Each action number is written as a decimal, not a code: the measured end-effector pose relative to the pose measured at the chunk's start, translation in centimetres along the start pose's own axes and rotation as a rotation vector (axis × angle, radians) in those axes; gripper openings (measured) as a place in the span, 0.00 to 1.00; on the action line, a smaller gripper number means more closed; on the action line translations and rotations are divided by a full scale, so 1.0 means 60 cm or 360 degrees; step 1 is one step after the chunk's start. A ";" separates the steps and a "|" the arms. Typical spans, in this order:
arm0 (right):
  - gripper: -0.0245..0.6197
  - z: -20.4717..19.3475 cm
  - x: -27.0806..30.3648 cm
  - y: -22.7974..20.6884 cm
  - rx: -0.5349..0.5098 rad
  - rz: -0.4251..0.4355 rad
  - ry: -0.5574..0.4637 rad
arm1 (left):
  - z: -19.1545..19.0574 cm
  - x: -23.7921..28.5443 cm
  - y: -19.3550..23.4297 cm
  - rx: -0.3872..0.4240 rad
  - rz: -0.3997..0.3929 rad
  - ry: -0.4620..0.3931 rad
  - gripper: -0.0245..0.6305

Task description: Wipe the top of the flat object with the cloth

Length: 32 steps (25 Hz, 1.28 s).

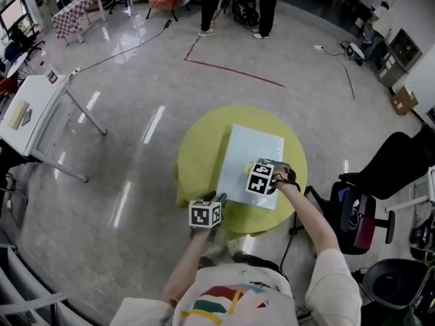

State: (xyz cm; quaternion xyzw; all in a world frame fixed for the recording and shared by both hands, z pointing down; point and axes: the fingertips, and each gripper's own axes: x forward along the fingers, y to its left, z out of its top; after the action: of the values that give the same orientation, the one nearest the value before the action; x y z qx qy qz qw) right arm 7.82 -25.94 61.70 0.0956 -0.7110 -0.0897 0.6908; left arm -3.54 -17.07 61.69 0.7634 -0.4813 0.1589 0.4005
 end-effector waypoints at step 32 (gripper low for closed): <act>0.08 0.047 -0.062 0.192 -0.0009 0.0173 -0.0115 | 0.011 0.000 0.001 0.0037 -0.0063 -0.0016 0.30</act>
State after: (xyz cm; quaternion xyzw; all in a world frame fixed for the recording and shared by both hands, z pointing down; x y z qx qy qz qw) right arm 4.97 -13.85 61.01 0.0516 -0.7393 -0.0577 0.6689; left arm -3.69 -17.63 61.30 0.7782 -0.4662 0.1526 0.3922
